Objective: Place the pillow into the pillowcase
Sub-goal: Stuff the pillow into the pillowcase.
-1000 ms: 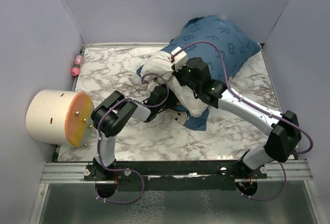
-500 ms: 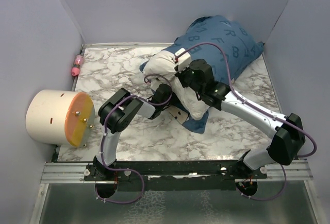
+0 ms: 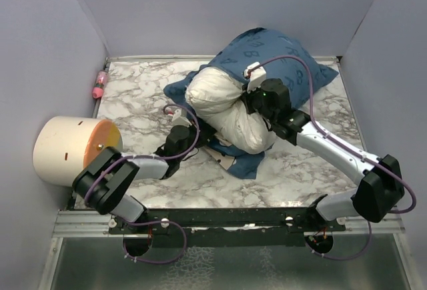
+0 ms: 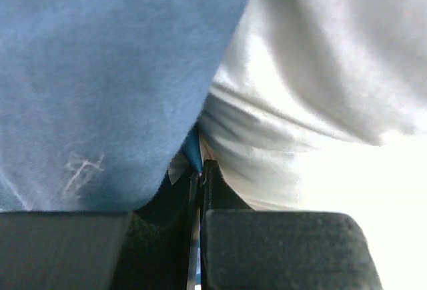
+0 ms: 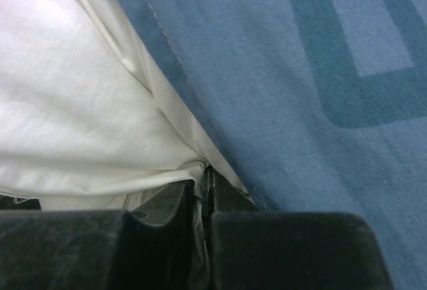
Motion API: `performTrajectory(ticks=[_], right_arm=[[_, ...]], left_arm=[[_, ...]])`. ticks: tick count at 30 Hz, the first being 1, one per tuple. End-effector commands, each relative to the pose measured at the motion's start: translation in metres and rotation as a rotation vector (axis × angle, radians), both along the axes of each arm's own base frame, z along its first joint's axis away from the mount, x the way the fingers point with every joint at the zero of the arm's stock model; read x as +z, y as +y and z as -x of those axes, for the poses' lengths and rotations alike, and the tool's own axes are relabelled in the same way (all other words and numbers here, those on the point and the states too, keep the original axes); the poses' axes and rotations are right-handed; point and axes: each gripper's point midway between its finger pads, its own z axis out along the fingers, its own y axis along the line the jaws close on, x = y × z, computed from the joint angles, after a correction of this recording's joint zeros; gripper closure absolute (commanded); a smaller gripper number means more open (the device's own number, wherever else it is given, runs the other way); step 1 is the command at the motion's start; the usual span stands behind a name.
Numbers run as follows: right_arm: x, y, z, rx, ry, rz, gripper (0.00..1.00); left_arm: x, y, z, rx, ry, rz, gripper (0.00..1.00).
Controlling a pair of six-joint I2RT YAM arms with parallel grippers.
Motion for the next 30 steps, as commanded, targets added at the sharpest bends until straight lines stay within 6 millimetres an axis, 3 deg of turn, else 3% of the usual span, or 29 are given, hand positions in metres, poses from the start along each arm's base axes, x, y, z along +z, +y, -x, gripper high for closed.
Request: performTrajectory(ticks=[1, 7, 8, 10, 12, 14, 19, 22, 25, 28, 30], right_arm=[[-0.080, -0.056, -0.014, -0.191, 0.168, 0.166, 0.99], [-0.128, -0.057, -0.014, -0.175, 0.277, 0.251, 0.97], [-0.130, -0.050, -0.012, -0.133, 0.302, 0.239, 0.93], [-0.123, -0.013, 0.004, 0.092, 0.353, 0.172, 0.82], [-0.096, 0.028, 0.029, 0.361, 0.355, 0.058, 0.65], [-0.060, 0.052, 0.050, 0.523, 0.320, -0.053, 0.50], [0.036, 0.066, 0.088, 0.734, 0.135, -0.173, 0.22], [0.089, 0.075, 0.127, 0.913, 0.042, -0.221, 0.15], [0.113, 0.088, 0.165, 1.028, -0.023, -0.186, 0.15], [0.113, 0.102, 0.201, 1.105, -0.025, -0.138, 0.16], [0.099, 0.108, 0.218, 1.120, 0.016, -0.087, 0.19]], left_arm=[[0.028, 0.012, 0.033, -0.100, -0.079, 0.008, 1.00], [0.049, 0.043, 0.059, -0.088, -0.137, -0.058, 1.00], [0.050, 0.048, 0.061, -0.083, -0.144, -0.067, 1.00], [0.052, 0.052, 0.064, -0.084, -0.150, -0.071, 1.00], [0.050, 0.052, 0.065, -0.099, -0.147, -0.068, 1.00], [0.051, 0.048, 0.067, -0.122, -0.151, -0.054, 1.00], [0.056, 0.046, 0.074, -0.163, -0.167, -0.047, 1.00], [0.060, 0.047, 0.076, -0.169, -0.176, -0.052, 1.00], [0.063, 0.048, 0.076, -0.172, -0.181, -0.051, 1.00], [0.065, 0.047, 0.077, -0.177, -0.181, -0.046, 1.00], [0.066, 0.047, 0.077, -0.181, -0.183, -0.041, 1.00]])
